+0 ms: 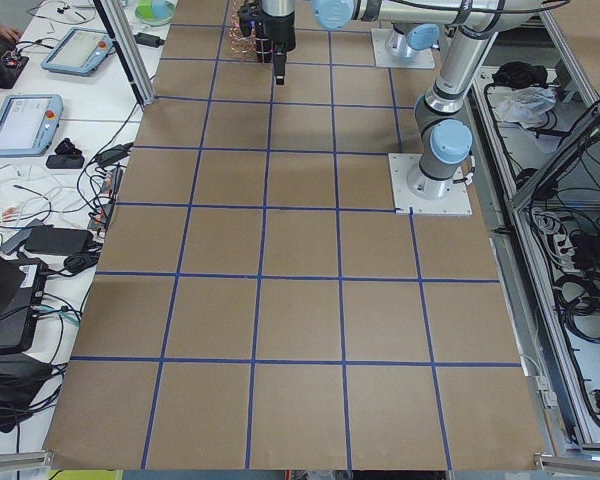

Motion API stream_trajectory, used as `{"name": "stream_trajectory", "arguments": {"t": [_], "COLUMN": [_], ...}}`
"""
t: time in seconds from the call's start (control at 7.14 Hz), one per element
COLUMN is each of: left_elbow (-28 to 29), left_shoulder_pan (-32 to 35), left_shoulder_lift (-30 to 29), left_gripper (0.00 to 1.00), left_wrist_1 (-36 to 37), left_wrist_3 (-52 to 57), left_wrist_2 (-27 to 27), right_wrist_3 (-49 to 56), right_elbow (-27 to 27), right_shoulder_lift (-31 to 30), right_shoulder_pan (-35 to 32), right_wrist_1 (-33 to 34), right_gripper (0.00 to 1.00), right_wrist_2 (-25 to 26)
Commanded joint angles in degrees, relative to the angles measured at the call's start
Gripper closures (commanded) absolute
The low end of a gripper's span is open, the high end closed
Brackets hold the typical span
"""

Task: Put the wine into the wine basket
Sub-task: 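Lift the bottle with the right gripper and carry it to the copper rack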

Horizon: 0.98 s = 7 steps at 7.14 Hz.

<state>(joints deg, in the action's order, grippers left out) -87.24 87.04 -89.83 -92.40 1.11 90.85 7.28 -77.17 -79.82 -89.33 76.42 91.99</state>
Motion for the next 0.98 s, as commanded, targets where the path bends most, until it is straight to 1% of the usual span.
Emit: {"name": "stream_trajectory", "arguments": {"t": [0.0,0.14,0.28,0.42,0.7,0.84], "left_elbow": [0.4,0.4,0.4,0.14,-0.03,-0.21], "left_shoulder_pan": [0.23,0.23,0.32,0.32,0.23,0.23], "left_shoulder_lift": [0.0,0.09,0.18,1.22,1.23,1.23], "left_gripper": [0.0,0.0,0.0,0.0,0.0,0.0], "left_wrist_1": [0.03,-0.06,-0.15,-1.54,-1.47,-1.47], "left_wrist_3": [1.86,1.27,1.35,1.44,1.44,1.44], "left_wrist_2": [-0.23,-0.24,-0.06,0.2,0.29,0.29], "right_wrist_3": [18.05,18.47,17.6,12.98,13.37,15.55], "right_elbow": [-0.09,0.17,1.22,2.28,2.46,2.38], "right_shoulder_lift": [-1.39,-1.3,-1.13,-0.52,0.98,1.07], "right_shoulder_pan": [7.58,8.38,8.47,8.47,8.47,8.39], "right_wrist_1": [-2.33,-1.9,-0.06,3.17,10.03,10.5], "right_gripper": [0.99,1.0,1.0,1.0,1.0,1.0], "right_wrist_2": [6.07,5.66,3.56,-1.59,-0.42,1.94]}}
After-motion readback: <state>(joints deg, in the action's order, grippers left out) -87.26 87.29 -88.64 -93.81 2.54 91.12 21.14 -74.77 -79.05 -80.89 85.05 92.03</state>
